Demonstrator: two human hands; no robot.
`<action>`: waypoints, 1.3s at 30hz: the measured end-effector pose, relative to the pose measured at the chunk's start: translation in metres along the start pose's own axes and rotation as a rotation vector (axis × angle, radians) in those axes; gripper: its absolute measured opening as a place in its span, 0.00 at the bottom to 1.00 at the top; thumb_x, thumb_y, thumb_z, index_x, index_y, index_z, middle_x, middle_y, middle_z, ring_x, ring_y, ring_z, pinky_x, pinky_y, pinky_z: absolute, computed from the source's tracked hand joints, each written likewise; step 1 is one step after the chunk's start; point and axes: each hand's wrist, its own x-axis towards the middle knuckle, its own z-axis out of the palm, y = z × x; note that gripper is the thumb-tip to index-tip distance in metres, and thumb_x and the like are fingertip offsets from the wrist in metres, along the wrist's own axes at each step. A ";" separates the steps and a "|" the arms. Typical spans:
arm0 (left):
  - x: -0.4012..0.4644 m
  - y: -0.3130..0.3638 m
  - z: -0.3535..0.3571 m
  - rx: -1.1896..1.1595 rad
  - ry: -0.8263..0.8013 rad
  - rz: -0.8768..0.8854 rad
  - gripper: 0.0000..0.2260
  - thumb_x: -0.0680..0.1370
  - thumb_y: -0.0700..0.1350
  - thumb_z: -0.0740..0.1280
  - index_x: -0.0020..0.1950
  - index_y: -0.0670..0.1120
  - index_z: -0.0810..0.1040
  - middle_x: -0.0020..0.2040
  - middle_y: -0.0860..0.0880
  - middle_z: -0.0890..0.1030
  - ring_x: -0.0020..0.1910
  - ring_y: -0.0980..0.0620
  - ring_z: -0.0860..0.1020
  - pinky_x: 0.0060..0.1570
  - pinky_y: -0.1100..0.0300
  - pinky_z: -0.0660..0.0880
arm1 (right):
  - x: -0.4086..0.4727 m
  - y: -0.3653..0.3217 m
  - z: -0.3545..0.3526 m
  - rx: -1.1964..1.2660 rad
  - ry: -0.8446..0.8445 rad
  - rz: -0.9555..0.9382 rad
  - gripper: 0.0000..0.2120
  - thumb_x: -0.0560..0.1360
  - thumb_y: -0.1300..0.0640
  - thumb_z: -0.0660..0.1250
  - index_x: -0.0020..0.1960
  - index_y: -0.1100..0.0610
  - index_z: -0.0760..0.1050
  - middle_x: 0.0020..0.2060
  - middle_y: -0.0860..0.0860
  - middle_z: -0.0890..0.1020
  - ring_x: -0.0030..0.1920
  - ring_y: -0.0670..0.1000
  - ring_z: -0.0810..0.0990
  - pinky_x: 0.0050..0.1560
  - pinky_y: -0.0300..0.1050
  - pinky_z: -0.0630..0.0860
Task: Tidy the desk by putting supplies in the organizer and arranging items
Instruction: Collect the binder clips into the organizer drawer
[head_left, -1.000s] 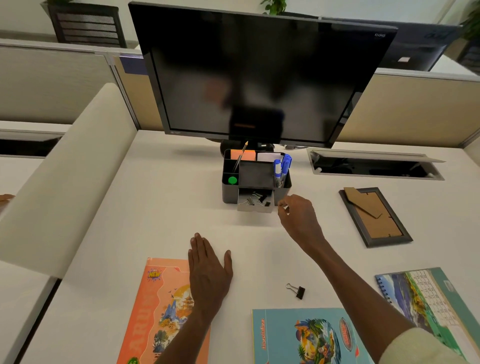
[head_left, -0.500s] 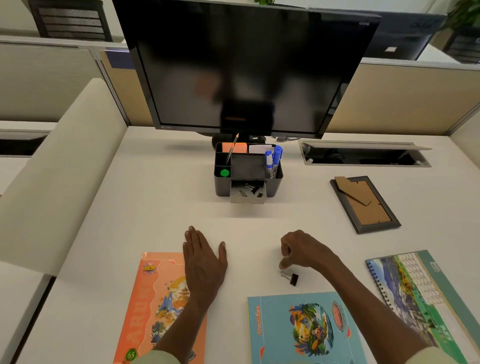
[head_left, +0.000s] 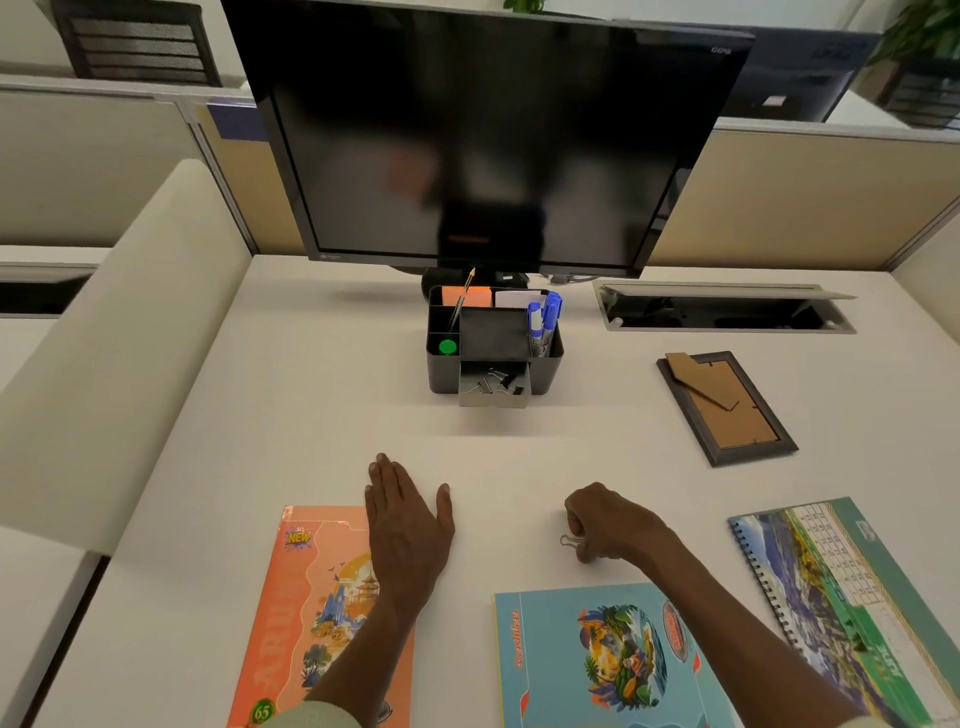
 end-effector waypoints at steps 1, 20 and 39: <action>0.000 0.000 0.000 0.000 -0.001 -0.002 0.35 0.79 0.60 0.53 0.77 0.36 0.57 0.78 0.39 0.58 0.78 0.43 0.56 0.76 0.50 0.55 | 0.001 -0.001 0.001 -0.017 0.021 -0.006 0.11 0.67 0.63 0.74 0.43 0.58 0.72 0.40 0.52 0.76 0.39 0.53 0.75 0.32 0.40 0.68; -0.002 0.002 -0.002 -0.027 0.039 0.017 0.34 0.79 0.58 0.57 0.76 0.36 0.58 0.77 0.38 0.60 0.77 0.41 0.58 0.75 0.48 0.59 | 0.032 -0.057 -0.098 0.111 0.660 -0.225 0.05 0.73 0.60 0.68 0.46 0.60 0.81 0.40 0.52 0.80 0.40 0.50 0.77 0.41 0.45 0.77; -0.002 0.001 -0.001 -0.029 0.041 0.015 0.33 0.79 0.57 0.60 0.76 0.35 0.60 0.77 0.38 0.61 0.77 0.41 0.59 0.75 0.48 0.60 | 0.071 -0.077 -0.100 0.233 0.811 -0.207 0.12 0.78 0.65 0.58 0.46 0.62 0.80 0.42 0.56 0.82 0.43 0.53 0.78 0.48 0.49 0.79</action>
